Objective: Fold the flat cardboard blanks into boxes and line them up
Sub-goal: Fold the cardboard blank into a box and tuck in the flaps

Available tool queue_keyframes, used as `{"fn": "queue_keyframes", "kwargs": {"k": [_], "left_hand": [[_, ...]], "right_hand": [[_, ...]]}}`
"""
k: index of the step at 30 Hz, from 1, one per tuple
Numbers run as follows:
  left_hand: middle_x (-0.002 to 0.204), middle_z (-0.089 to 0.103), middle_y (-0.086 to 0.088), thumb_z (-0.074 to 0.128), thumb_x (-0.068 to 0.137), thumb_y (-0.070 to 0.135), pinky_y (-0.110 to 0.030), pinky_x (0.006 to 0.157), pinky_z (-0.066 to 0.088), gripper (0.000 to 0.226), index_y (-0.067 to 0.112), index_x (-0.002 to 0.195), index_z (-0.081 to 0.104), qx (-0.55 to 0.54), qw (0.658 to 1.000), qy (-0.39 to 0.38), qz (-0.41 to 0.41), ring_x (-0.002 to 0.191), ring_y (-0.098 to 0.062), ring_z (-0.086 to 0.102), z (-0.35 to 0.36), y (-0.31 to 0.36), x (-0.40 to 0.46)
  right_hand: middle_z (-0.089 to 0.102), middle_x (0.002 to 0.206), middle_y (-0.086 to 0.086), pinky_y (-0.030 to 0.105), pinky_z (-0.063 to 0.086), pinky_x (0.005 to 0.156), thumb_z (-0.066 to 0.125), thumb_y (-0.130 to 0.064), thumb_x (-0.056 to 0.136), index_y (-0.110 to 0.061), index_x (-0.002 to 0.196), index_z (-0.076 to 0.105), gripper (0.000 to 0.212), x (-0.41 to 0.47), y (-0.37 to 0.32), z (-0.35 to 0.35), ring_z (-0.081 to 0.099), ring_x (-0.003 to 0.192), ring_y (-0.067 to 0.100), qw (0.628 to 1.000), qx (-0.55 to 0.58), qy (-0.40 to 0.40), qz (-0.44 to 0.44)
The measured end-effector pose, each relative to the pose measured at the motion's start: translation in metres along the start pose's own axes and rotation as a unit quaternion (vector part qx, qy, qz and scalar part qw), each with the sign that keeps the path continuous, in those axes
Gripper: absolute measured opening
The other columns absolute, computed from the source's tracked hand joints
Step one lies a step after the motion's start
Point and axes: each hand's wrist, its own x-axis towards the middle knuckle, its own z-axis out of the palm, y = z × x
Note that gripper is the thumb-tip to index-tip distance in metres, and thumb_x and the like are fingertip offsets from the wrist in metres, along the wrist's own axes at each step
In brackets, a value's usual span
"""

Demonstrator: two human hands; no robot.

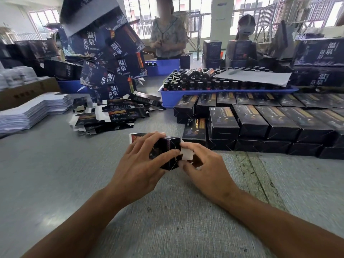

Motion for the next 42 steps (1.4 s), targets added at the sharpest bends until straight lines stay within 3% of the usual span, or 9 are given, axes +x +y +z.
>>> {"fn": "queue_keyframes", "kwargs": {"k": [3,6,10,14,17,20,27,38,42], "left_hand": [[0.148,0.045,-0.019,0.075,0.079,0.029,-0.059,0.097,0.05,0.065,0.036,0.137,0.048,0.005,1.0,0.002,0.013,0.137,-0.039,0.043,0.0,0.002,0.001],[0.148,0.045,-0.02,0.068,0.084,0.034,-0.06,0.096,0.05,0.055,0.036,0.136,0.049,0.008,1.0,0.007,0.01,0.137,-0.04,0.044,0.0,0.002,0.001],[0.148,0.045,-0.021,0.07,0.083,0.033,-0.061,0.097,0.05,0.055,0.034,0.135,0.05,0.012,1.0,0.015,-0.002,0.137,-0.041,0.043,0.002,0.001,0.0],[0.148,0.044,-0.021,0.072,0.081,0.03,-0.063,0.096,0.049,0.057,0.032,0.133,0.051,0.004,1.0,0.025,-0.012,0.137,-0.042,0.042,0.001,-0.001,-0.001],[0.149,0.043,-0.02,0.078,0.079,0.027,-0.06,0.099,0.048,0.065,0.032,0.136,0.048,-0.013,0.999,0.035,-0.018,0.137,-0.04,0.042,0.0,-0.001,-0.002],[0.149,0.044,-0.015,0.083,0.074,0.028,-0.054,0.103,0.046,0.081,0.026,0.144,0.04,-0.042,0.998,0.04,-0.026,0.137,-0.034,0.041,0.0,0.004,0.0],[0.149,0.048,-0.009,0.085,0.073,0.025,-0.047,0.11,0.039,0.095,0.016,0.151,0.031,-0.081,0.994,0.05,-0.056,0.14,-0.024,0.039,-0.001,0.012,0.001],[0.148,0.05,-0.007,0.075,0.075,0.035,-0.044,0.111,0.038,0.084,0.014,0.147,0.039,-0.07,0.997,0.04,-0.023,0.139,-0.025,0.042,-0.001,0.014,0.004],[0.148,0.05,-0.008,0.084,0.072,0.031,-0.046,0.111,0.039,0.09,0.015,0.147,0.038,-0.064,0.997,0.037,-0.023,0.139,-0.026,0.043,0.0,0.014,0.004]], "right_hand": [[0.064,0.113,-0.018,0.009,0.049,0.083,0.074,-0.018,0.09,-0.023,0.127,0.063,0.039,0.0,0.0,0.0,0.061,0.099,-0.005,1.0,-0.002,0.026,0.001],[0.065,0.113,-0.014,0.012,0.052,0.078,0.074,-0.021,0.091,-0.027,0.131,0.055,0.045,0.0,-0.001,0.001,0.063,0.096,-0.002,0.999,0.023,0.029,0.012],[0.068,0.111,-0.014,0.01,0.051,0.073,0.076,-0.018,0.088,-0.028,0.121,0.054,0.041,0.0,-0.001,0.0,0.064,0.095,-0.003,0.997,0.062,0.029,0.033],[0.067,0.12,-0.01,0.012,0.052,0.081,0.065,-0.005,0.093,-0.024,0.133,0.059,0.045,0.0,-0.003,-0.001,0.065,0.102,0.001,0.998,0.065,-0.006,0.005],[0.066,0.121,-0.012,0.011,0.05,0.085,0.06,-0.012,0.099,-0.024,0.135,0.06,0.038,0.0,-0.006,-0.001,0.063,0.107,0.0,0.996,0.089,-0.001,0.001],[0.067,0.107,-0.019,0.012,0.052,0.077,0.063,-0.022,0.099,-0.029,0.123,0.063,0.025,0.0,-0.006,-0.001,0.065,0.098,-0.001,0.994,0.106,0.014,0.019],[0.069,0.099,-0.029,0.013,0.052,0.072,0.07,-0.023,0.093,-0.043,0.106,0.064,0.025,0.004,-0.006,-0.002,0.068,0.088,-0.004,0.982,0.175,0.003,0.076],[0.074,0.084,-0.013,0.013,0.051,0.066,0.075,-0.015,0.089,-0.021,0.096,0.074,0.01,0.005,-0.002,-0.003,0.068,0.074,0.001,0.973,0.203,0.012,0.11],[0.074,0.085,-0.014,0.012,0.05,0.066,0.076,-0.017,0.088,-0.021,0.097,0.074,0.01,0.005,-0.001,-0.002,0.068,0.076,0.001,0.978,0.178,0.019,0.105]]}}
